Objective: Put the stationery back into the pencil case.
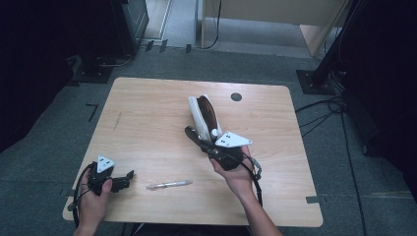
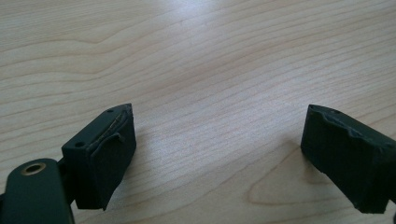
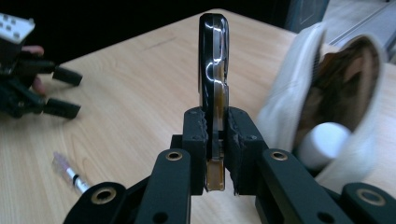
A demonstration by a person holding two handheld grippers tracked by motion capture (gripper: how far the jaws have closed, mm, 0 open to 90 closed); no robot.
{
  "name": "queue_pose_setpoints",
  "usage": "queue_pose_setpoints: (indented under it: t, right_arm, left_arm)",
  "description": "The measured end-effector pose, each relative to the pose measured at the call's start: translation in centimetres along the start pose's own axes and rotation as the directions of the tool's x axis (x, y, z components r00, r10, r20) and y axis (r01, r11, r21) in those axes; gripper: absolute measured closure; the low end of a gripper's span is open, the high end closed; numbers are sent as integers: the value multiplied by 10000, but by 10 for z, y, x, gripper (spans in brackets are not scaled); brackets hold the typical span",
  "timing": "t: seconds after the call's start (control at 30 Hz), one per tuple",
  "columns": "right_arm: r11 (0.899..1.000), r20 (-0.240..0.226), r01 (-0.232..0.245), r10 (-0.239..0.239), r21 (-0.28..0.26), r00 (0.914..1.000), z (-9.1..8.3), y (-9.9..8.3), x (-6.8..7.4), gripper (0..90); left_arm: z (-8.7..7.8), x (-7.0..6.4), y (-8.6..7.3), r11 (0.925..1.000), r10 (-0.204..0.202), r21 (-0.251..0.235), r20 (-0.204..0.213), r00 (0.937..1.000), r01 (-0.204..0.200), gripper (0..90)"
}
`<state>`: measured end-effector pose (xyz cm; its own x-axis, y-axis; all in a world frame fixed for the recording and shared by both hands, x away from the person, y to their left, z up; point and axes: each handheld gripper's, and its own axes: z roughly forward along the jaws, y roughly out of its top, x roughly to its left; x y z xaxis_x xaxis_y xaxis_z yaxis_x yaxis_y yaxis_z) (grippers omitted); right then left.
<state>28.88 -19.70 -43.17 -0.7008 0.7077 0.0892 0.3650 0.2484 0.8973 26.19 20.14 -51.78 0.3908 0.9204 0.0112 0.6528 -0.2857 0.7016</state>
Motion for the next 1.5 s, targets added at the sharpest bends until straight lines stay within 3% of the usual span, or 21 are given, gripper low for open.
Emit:
queue_pose_setpoints:
  t: [0.23, 0.47, 0.87, 1.17, 1.5]
  right_arm:
    - [9991, 611, -229, 251, -362, 9978, -15, 18, -16, 791]
    - [9980, 1146, -510, 551, -387, 9919, -16, 33, -32, 791]
    - [9955, 1717, -944, 912, 104, 9809, 1, 50, -54, 789]
    - [9897, 1937, -1236, 1078, 716, 9751, 24, 55, -65, 789]
    - [9862, 2164, -1350, 1117, 959, 9699, 36, 59, -71, 788]
  left_arm:
    - [0, 0, 0, 10000, 9, -5, -6, 10000, -9, 106]
    - [0, 0, 0, 10000, 18, 3, -4, 10000, -18, 106]
    - [0, 0, 0, 10000, 31, 26, 4, 10000, -31, 106]
    - [0, 0, 0, 10000, 8, 7, -3, 10000, -8, 106]
    - [0, 0, 0, 10000, 8, 8, 0, 10000, -8, 105]
